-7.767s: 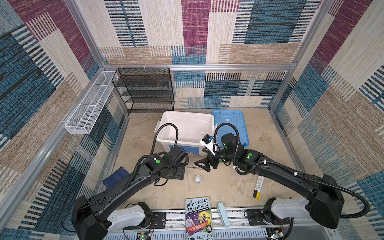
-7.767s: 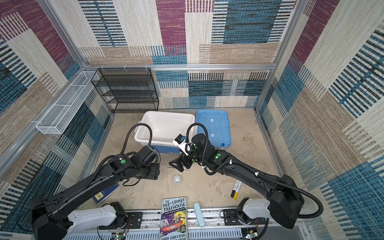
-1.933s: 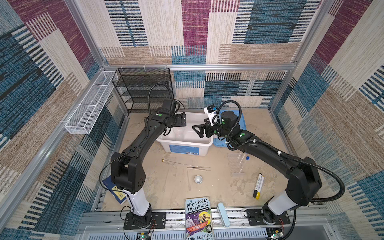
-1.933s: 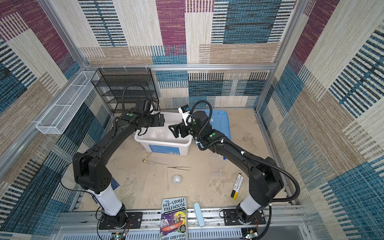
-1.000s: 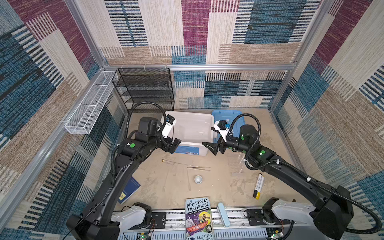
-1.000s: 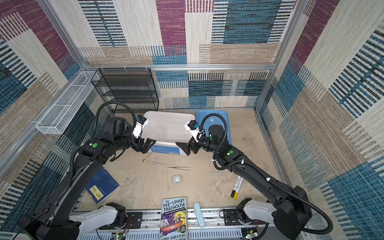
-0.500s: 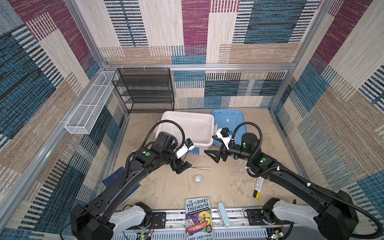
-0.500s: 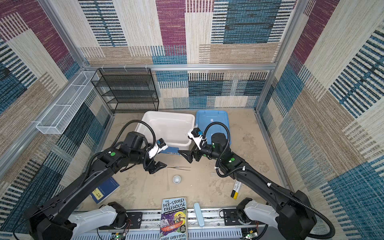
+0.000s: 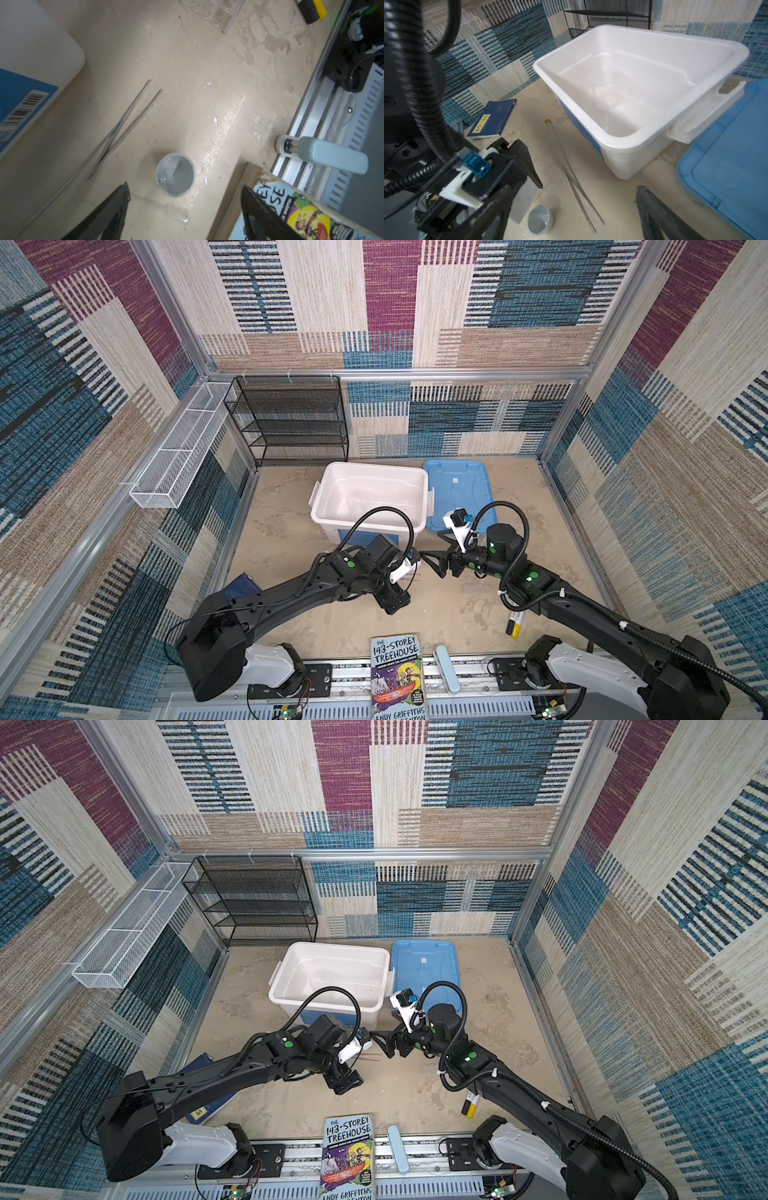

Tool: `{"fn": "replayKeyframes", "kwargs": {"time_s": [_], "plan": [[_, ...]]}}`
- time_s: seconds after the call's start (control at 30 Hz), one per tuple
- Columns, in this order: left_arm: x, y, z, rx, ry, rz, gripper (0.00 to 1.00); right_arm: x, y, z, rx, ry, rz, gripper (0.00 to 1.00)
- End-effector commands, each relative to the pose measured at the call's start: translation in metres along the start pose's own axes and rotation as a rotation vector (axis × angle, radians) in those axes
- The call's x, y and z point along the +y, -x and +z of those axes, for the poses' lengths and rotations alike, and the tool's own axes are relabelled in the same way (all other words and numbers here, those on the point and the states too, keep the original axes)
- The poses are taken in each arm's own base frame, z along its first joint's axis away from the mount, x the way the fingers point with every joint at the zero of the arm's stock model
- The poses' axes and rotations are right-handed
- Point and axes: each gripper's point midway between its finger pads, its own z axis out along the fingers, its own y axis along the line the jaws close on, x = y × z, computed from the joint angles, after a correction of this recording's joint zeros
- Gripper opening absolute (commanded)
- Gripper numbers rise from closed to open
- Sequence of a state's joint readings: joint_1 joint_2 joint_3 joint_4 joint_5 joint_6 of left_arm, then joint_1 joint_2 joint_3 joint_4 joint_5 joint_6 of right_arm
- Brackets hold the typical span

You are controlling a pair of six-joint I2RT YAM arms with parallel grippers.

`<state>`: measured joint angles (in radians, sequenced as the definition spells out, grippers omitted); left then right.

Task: Organize the chemistry lab equipment
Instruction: 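Move the left gripper down toward the small white ceramic cup, then close the left gripper on the white ceramic cup's rim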

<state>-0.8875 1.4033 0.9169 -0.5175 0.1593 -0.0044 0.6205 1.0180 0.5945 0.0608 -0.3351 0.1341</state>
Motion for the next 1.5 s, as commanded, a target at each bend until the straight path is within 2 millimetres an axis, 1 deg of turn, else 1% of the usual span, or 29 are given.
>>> {"fn": "replayKeyframes", "kwargs": {"time_s": [0.0, 0.07, 0.13, 0.27, 0.33, 0.5, 0.6, 0.77, 0.87, 0.93, 1.13, 1.23, 1.33, 1.47], "plan": [[0.010, 0.016, 0.006, -0.065, 0.102, -0.197, 0.86, -0.002, -0.014, -0.002, 0.037, -0.016, 0.057, 0.94], [0.007, 0.020, 0.003, -0.120, 0.132, -0.215, 0.86, -0.003, -0.016, -0.004, 0.032, -0.018, 0.065, 0.94], [0.012, 0.018, 0.002, -0.151, 0.162, -0.269, 0.85, -0.004, -0.017, -0.006, 0.027, -0.026, 0.067, 0.94], [0.018, -0.001, 0.013, -0.098, 0.193, -0.313, 0.84, -0.006, -0.021, -0.007, 0.032, -0.040, 0.078, 0.93], [0.018, -0.005, 0.017, -0.096, 0.188, -0.326, 0.83, -0.006, -0.022, -0.007, 0.031, -0.037, 0.081, 0.93], [0.012, -0.005, 0.027, -0.082, 0.151, -0.344, 0.80, -0.004, -0.021, -0.008, 0.028, -0.028, 0.079, 0.92], [0.013, -0.011, 0.031, -0.060, 0.169, -0.351, 0.78, -0.003, -0.022, -0.008, 0.031, -0.024, 0.083, 0.92], [0.016, -0.022, 0.030, -0.026, 0.223, -0.367, 0.76, -0.005, -0.024, -0.006, 0.040, -0.027, 0.083, 0.92], [0.016, -0.031, 0.036, 0.013, 0.242, -0.370, 0.74, -0.005, -0.023, -0.005, 0.041, -0.029, 0.080, 0.92], [0.016, -0.033, 0.040, 0.020, 0.245, -0.371, 0.73, -0.005, -0.022, -0.005, 0.038, -0.029, 0.075, 0.92], [0.016, -0.030, 0.044, 0.005, 0.241, -0.389, 0.65, -0.005, -0.021, -0.005, 0.040, -0.027, 0.071, 0.92], [0.014, -0.033, 0.049, 0.020, 0.232, -0.394, 0.62, -0.005, -0.023, -0.003, 0.047, -0.027, 0.072, 0.92], [0.015, -0.036, 0.050, 0.026, 0.240, -0.396, 0.59, -0.005, -0.024, -0.003, 0.050, -0.025, 0.073, 0.92], [0.016, -0.034, 0.047, 0.020, 0.250, -0.392, 0.58, -0.004, -0.025, -0.002, 0.052, -0.019, 0.075, 0.92]]}}
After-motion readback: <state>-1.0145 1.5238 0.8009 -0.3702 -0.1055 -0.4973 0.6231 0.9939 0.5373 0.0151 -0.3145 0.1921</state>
